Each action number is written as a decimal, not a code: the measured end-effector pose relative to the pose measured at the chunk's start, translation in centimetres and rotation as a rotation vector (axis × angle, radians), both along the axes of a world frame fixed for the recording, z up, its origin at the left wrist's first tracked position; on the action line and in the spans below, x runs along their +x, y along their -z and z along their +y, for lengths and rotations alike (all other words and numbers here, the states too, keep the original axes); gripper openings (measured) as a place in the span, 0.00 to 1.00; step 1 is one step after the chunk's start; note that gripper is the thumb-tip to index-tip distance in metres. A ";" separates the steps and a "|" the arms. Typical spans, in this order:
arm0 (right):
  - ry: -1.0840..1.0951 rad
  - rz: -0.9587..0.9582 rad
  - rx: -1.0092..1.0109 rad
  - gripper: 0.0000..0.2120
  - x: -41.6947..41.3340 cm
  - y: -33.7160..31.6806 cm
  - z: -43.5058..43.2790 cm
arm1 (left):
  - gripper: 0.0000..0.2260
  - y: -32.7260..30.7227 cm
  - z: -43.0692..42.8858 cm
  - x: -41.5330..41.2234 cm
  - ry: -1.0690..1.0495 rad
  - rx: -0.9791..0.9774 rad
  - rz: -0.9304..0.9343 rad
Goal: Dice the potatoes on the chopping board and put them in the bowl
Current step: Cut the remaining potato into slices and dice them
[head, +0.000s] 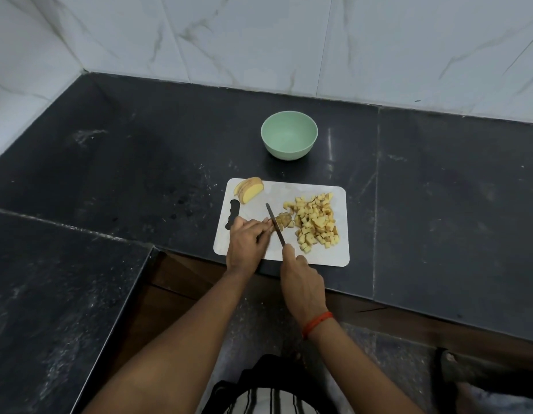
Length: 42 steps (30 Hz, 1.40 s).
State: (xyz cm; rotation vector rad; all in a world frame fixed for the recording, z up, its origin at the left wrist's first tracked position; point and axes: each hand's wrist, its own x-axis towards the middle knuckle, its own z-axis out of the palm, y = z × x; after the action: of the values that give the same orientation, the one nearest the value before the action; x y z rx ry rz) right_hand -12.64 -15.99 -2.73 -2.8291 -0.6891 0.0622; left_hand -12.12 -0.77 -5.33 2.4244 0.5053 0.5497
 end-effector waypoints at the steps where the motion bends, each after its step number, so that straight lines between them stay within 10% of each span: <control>1: 0.008 0.009 -0.003 0.11 0.2 0.0 0.3 | 0.08 0.0 0.0 0.0 -0.003 0.003 0.001; 42: -0.042 0.068 -0.033 0.11 0.2 -0.6 0.5 | 0.06 0.6 -0.1 -0.1 -0.081 0.078 -0.010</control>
State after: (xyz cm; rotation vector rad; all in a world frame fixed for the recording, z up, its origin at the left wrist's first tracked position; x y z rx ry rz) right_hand -12.49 -15.47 -2.15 -2.8287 -0.7397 0.1772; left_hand -12.17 -0.85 -5.97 2.4821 0.5894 0.6267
